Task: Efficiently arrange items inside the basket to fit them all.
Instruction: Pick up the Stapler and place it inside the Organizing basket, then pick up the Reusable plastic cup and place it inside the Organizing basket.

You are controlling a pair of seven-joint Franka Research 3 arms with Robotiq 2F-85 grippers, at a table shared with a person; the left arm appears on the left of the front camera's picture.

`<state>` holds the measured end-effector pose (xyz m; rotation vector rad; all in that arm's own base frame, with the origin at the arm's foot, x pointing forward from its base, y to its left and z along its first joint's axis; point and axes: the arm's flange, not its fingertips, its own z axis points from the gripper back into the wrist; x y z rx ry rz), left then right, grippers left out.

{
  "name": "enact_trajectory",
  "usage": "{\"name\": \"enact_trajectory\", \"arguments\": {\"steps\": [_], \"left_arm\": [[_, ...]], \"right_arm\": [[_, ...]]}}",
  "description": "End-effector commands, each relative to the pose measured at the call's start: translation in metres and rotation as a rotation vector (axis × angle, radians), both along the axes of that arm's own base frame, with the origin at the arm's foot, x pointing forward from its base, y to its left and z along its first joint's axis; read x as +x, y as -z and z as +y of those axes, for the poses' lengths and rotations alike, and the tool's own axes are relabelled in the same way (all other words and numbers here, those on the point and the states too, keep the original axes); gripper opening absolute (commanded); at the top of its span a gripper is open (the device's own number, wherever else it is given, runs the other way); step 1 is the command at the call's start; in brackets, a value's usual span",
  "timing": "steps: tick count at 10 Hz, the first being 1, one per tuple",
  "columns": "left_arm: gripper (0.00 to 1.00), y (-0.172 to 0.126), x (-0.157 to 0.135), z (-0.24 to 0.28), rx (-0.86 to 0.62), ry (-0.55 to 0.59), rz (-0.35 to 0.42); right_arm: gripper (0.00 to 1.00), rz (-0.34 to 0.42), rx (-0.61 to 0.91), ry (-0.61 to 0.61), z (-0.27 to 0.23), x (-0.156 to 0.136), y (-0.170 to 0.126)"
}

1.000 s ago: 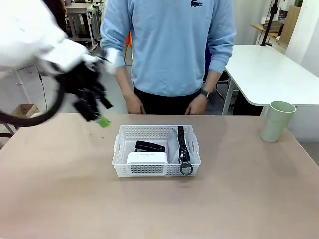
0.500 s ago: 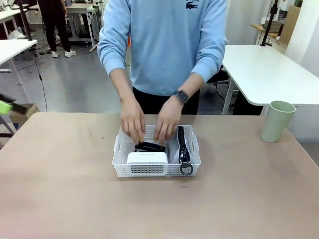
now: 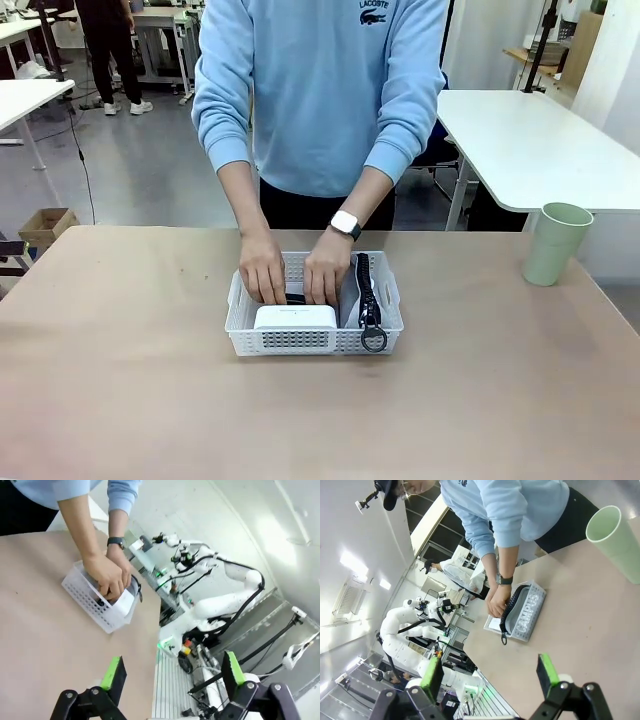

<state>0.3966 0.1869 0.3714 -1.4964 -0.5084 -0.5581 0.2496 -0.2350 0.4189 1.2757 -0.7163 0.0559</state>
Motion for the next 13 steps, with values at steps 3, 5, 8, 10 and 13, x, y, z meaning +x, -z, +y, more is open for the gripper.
{"name": "enact_trajectory", "arguments": {"steps": [3, 5, 8, 10, 13], "left_arm": [[1.00, -0.045, -0.021, -0.019, 0.108, 0.021, -0.045], [1.00, -0.045, -0.021, -0.019, 0.108, 0.021, -0.045], [1.00, -0.045, -0.021, -0.019, 0.108, 0.021, -0.045], [1.00, -0.045, -0.021, -0.019, 0.108, 0.021, -0.045], [1.00, -0.045, -0.021, -0.019, 0.108, 0.021, -0.045]], "right_arm": [[1.00, -0.036, 0.012, 0.007, -0.001, 0.002, -0.003], [1.00, -0.036, 0.012, 0.007, -0.001, 0.002, -0.003], [1.00, -0.036, 0.012, 0.007, -0.001, 0.002, -0.003], [1.00, -0.036, 0.012, 0.007, -0.001, 0.002, -0.003], [1.00, -0.337, -0.195, -0.076, 0.017, 0.009, -0.015]]}}
